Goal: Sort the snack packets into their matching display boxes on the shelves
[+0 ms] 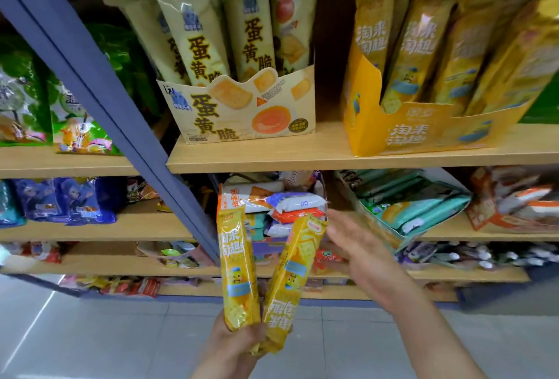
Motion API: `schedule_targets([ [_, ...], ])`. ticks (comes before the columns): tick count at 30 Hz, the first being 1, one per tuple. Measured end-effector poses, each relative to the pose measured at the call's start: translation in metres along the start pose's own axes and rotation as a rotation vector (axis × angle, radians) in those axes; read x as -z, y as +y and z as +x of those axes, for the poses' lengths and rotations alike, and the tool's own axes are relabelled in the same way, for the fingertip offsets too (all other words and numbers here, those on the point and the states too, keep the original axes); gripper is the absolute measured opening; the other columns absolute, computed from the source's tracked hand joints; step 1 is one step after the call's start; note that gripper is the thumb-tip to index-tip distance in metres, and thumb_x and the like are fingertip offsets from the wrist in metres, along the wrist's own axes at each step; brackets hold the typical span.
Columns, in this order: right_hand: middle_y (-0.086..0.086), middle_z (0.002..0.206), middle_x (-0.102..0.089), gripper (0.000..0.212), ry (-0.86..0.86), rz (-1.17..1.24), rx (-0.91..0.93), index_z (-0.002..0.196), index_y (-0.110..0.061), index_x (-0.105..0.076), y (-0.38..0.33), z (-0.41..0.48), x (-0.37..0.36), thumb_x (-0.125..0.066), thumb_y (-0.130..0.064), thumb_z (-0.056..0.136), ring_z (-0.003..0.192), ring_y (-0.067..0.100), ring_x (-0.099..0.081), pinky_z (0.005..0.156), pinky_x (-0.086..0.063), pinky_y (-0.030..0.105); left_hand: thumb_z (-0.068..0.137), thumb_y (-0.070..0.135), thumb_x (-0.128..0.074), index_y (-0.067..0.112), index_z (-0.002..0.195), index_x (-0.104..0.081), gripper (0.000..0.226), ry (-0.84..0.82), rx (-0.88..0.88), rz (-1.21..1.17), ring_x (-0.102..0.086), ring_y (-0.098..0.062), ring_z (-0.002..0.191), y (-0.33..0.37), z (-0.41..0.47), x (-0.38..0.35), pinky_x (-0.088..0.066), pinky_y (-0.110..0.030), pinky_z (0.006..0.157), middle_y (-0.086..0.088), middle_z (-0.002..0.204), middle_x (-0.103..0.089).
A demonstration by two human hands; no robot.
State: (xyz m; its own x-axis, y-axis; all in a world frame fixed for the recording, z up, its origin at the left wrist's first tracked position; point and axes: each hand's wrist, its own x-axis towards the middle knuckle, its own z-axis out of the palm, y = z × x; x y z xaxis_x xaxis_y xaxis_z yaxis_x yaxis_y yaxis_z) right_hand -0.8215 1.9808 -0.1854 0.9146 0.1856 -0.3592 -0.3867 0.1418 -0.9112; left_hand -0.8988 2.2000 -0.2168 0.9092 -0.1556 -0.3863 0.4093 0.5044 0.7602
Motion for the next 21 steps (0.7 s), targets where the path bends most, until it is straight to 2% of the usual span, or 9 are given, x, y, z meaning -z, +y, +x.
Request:
schedule_targets([
  [2,0.004,0.109,-0.074,0.054,-0.053,0.046,0.034,0.124,-0.021,-0.059,0.004,-0.019,-0.01,-0.082,-0.024,0.075,0.101,0.017,-0.07,0.084,-0.057,0.035,0.01,0.008,-0.098,-0.01,0.095,-0.065,0.093,-0.034,0.019,0.042,-0.064,-0.045,0.059,-0.005,0.01,-0.016,-0.052,-0.043,0.05,-0.037,0.079,-0.061],
  [4,0.008,0.102,-0.075,0.043,0.035,0.081,0.093,0.115,-0.013,-0.062,0.002,-0.03,-0.015,-0.08,-0.012,0.076,0.091,0.019,-0.072,0.073,-0.058,0.031,0.022,0.021,-0.101,-0.006,0.098,-0.066,0.088,-0.034,0.002,0.169,-0.065,-0.041,0.069,-0.007,0.018,-0.031,-0.051,-0.042,0.058,-0.033,0.083,-0.065],
  [6,0.005,0.094,-0.076,0.036,0.129,0.093,0.185,0.105,-0.013,-0.067,-0.01,-0.037,-0.007,-0.08,-0.016,0.072,0.086,0.016,-0.072,0.068,-0.057,0.028,0.04,0.042,-0.097,0.002,0.102,-0.069,0.079,0.01,-0.09,0.362,-0.068,-0.037,0.086,-0.006,0.023,-0.044,-0.055,-0.045,0.075,-0.021,0.094,-0.072],
  [7,0.003,0.091,-0.076,0.033,0.154,0.081,0.238,0.098,-0.016,-0.071,-0.019,-0.041,0.0,-0.084,-0.02,0.069,0.083,0.014,-0.071,0.068,-0.057,0.027,0.053,0.052,-0.09,0.007,0.104,-0.068,0.071,0.029,-0.148,0.484,-0.07,-0.029,0.091,-0.003,0.024,-0.051,-0.056,-0.041,0.079,-0.012,0.095,-0.075],
  [9,0.002,0.088,-0.076,0.03,0.163,0.08,0.301,0.088,-0.024,-0.076,-0.039,-0.051,0.016,-0.088,-0.03,0.062,0.082,0.015,-0.07,0.069,-0.057,0.028,0.08,0.057,-0.068,0.019,0.103,-0.067,0.044,0.023,-0.236,0.659,-0.069,-0.006,0.087,0.002,0.024,-0.065,-0.053,-0.019,0.073,0.009,0.091,-0.075],
  [11,0.004,0.091,-0.076,0.047,0.082,0.115,0.34,0.09,-0.025,-0.078,-0.056,-0.06,0.03,-0.094,-0.043,0.05,0.083,0.016,-0.071,0.068,-0.058,0.028,0.086,0.059,-0.054,0.03,0.108,-0.065,0.038,-0.02,-0.287,0.729,-0.064,0.004,0.096,0.01,0.021,-0.083,-0.046,-0.01,0.076,0.022,0.099,-0.072],
  [14,0.007,0.101,-0.076,0.057,-0.081,0.154,0.386,0.1,-0.022,-0.077,-0.076,-0.071,0.041,-0.094,-0.044,0.051,0.093,0.018,-0.072,0.074,-0.057,0.027,0.082,0.075,-0.047,0.045,0.128,-0.055,0.055,-0.171,-0.416,0.877,-0.05,0.004,0.125,0.015,0.02,-0.111,-0.039,-0.02,0.101,0.025,0.128,-0.06],
  [17,0.011,0.112,-0.073,0.057,-0.079,0.151,0.435,0.107,-0.025,-0.073,-0.091,-0.078,0.049,-0.093,-0.041,0.057,0.104,0.025,-0.07,0.082,-0.057,0.032,0.082,0.072,-0.052,0.06,0.131,-0.043,0.051,-0.315,-0.42,0.933,-0.047,-0.003,0.131,0.021,0.024,-0.141,-0.038,-0.034,0.108,0.018,0.137,-0.054],
  [21,0.011,0.11,-0.074,0.06,-0.049,0.155,0.493,0.105,-0.024,-0.074,-0.109,-0.083,0.068,-0.094,-0.043,0.053,0.1,0.024,-0.071,0.078,-0.057,0.03,0.077,0.038,-0.074,0.039,0.125,-0.05,0.054,-0.417,-0.414,0.798,-0.061,-0.003,0.113,0.05,0.025,-0.185,-0.049,-0.023,0.092,0.016,0.122,-0.066],
])
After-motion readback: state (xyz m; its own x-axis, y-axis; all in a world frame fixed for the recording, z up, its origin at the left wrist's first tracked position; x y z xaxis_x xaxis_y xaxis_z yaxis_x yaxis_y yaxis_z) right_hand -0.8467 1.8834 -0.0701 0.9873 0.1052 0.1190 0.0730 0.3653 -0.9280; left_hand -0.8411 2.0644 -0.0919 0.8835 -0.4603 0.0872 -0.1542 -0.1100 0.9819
